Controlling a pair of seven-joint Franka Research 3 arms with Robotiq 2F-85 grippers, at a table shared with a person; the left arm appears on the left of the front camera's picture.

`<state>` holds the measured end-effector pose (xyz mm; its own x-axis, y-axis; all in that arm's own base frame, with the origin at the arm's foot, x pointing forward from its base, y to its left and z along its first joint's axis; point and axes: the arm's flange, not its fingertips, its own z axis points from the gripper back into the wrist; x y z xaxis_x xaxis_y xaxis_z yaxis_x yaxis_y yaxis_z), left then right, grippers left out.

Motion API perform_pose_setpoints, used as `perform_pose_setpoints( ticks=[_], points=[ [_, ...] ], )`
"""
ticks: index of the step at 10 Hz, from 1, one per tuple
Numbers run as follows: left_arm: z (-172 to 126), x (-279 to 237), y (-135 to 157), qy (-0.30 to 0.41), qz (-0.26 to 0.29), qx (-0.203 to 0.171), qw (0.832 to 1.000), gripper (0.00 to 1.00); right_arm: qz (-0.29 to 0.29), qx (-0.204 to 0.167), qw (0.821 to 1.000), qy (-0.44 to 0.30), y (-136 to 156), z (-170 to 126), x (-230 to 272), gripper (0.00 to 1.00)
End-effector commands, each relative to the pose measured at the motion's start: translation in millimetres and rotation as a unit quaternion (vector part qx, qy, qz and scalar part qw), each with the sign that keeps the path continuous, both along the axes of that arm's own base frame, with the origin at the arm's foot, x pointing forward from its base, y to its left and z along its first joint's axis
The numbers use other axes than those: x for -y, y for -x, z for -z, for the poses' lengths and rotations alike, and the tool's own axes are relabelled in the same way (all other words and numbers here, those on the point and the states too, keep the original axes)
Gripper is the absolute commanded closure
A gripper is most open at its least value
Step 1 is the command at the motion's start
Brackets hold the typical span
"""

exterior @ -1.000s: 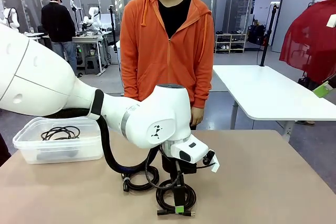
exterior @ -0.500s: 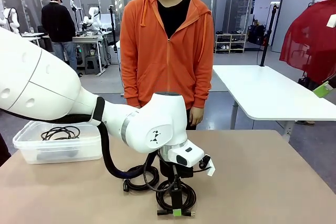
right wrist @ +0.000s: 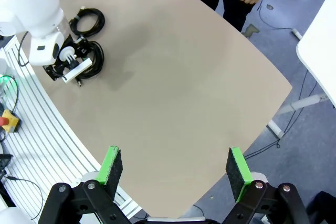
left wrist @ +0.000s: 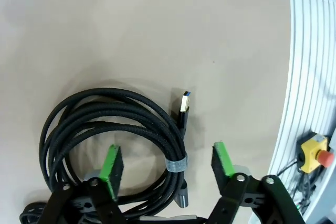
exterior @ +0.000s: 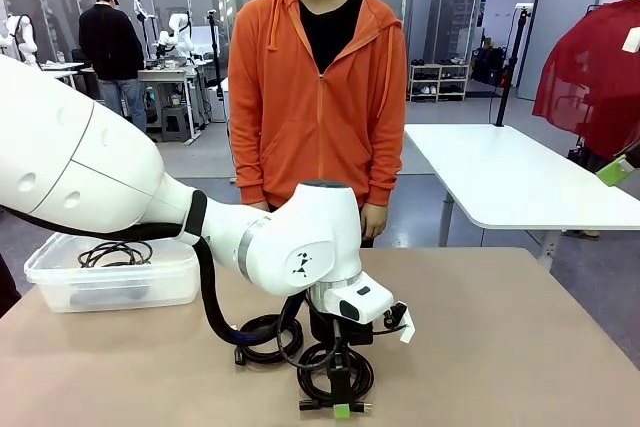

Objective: Organize and store the cables.
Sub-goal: Place the USB Extension Cable into the Organizing box.

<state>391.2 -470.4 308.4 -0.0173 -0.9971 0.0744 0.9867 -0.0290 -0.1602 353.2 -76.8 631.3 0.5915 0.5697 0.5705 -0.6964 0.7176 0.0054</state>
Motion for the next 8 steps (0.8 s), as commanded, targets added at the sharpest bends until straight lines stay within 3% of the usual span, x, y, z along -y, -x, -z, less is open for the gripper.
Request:
perform_pose_setpoints(
  ticks=[1,2,4,5,6,8],
  points=[
    [-1.6,0.4,-0.5,-0.013,0.010,-0.035,0.999,0.75,-0.004,-0.002,1.000,0.002,1.7,0.0,0.9,0.00],
    [-1.0,0.4,-0.9,-0.016,0.010,-0.042,0.999,1.00,-0.004,-0.002,1.000,0.002,1.7,0.0,0.9,0.00],
    [-1.5,-0.4,0.0,-0.009,0.017,-0.044,0.999,1.00,-0.004,-0.002,1.000,0.002,1.7,0.0,0.9,0.00],
    [-1.5,-1.0,-0.1,-0.009,0.017,-0.042,0.999,0.94,-0.004,-0.002,1.000,0.002,1.7,0.0,0.9,0.00],
    [-1.5,-1.0,-0.1,-0.010,0.017,-0.042,0.999,1.00,-0.004,-0.002,1.000,0.002,1.7,0.0,0.9,0.00],
    [-2.1,-0.9,0.6,-0.011,0.015,-0.040,0.999,1.00,-0.004,-0.002,1.000,0.002,1.7,0.0,0.9,0.00]
  ],
)
